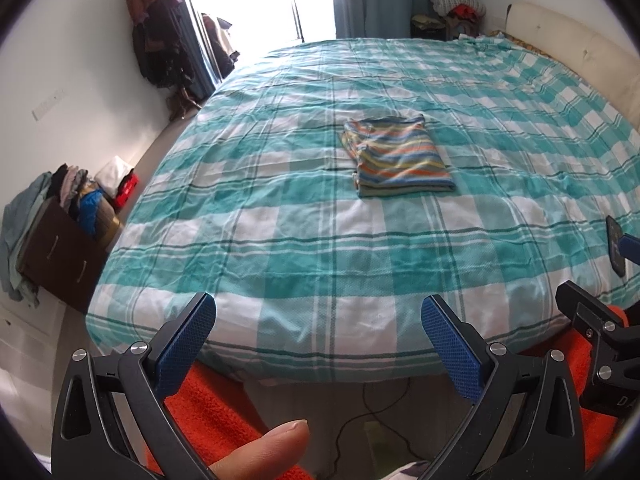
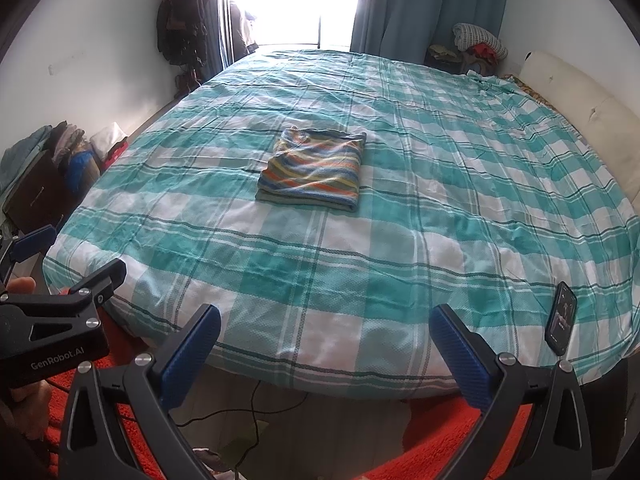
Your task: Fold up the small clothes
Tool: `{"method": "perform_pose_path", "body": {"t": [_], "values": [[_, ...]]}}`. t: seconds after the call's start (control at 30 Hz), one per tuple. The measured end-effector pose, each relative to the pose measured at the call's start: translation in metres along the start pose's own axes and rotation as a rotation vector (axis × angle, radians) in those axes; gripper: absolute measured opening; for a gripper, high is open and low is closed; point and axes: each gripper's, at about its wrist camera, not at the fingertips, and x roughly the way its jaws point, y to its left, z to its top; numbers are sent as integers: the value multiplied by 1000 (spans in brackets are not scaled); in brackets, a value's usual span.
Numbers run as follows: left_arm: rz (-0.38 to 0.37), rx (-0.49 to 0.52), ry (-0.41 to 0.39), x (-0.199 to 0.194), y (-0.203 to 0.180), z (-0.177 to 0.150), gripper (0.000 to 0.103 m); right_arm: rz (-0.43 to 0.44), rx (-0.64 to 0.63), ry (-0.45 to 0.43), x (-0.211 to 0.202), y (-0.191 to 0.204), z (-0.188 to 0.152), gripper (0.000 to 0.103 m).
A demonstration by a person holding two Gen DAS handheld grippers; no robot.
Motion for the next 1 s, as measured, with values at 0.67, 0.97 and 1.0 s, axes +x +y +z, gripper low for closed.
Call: {"method": "perform_pose_path", "body": {"t": [0.67,0.97,1.0], "values": [[-23,8,25,1,-1,-2,103,-10,20,12,1,-2,-2,103],[-26,12,27,0,-4,-2,103,-23,16,9,-2,-2,-1,103],[-24,11,26,0,-4,-1,103,-24,15,8,-2,-1,0,103]]}}
